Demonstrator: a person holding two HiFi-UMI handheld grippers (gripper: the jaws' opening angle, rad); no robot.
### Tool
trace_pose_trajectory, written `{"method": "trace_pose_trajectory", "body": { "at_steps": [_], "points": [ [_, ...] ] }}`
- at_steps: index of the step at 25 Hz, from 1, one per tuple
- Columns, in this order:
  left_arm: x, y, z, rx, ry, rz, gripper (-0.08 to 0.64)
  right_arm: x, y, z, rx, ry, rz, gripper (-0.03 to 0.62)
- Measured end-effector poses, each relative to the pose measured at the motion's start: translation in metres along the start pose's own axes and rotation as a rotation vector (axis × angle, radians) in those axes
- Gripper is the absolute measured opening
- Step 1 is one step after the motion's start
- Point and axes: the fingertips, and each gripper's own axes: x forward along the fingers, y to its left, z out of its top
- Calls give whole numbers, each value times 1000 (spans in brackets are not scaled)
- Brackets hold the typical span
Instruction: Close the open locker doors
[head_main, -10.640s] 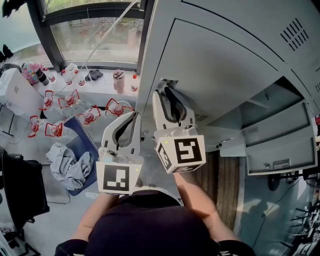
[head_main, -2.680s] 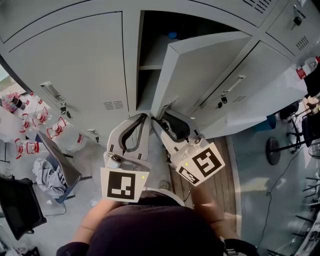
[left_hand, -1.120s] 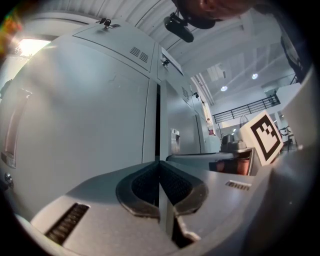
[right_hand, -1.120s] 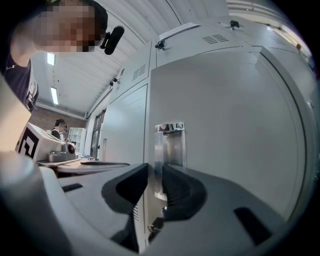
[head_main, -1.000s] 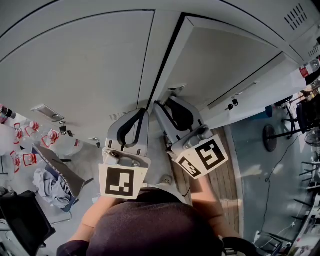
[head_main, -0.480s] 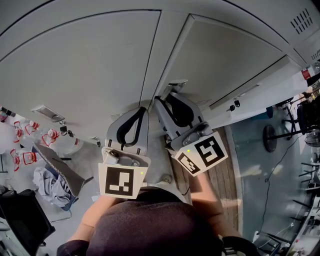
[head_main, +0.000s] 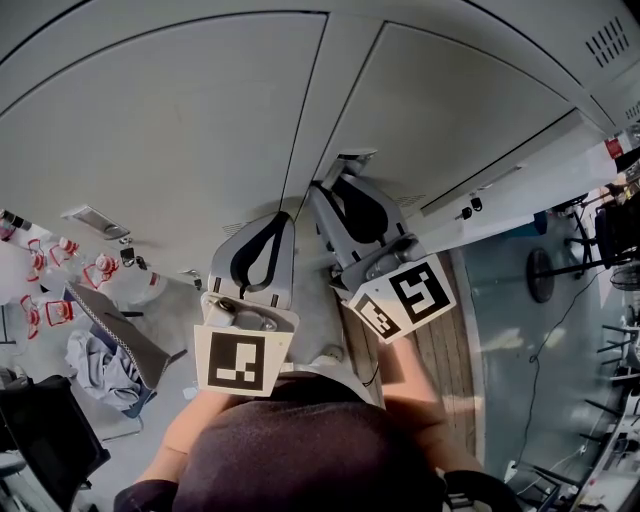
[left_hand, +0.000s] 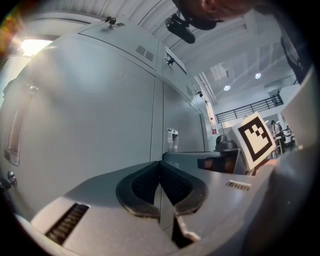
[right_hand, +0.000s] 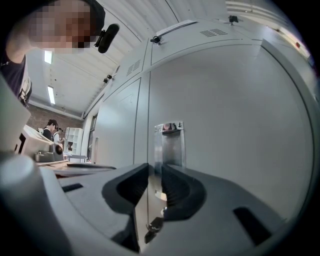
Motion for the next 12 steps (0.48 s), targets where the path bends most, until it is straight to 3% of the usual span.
{"method": "trace_pose_trajectory", "body": {
  "at_steps": [12],
  "points": [
    [-14,0,9,11,-17,40,3,0,-2,-1,50,-20,18,83]
  ]
}}
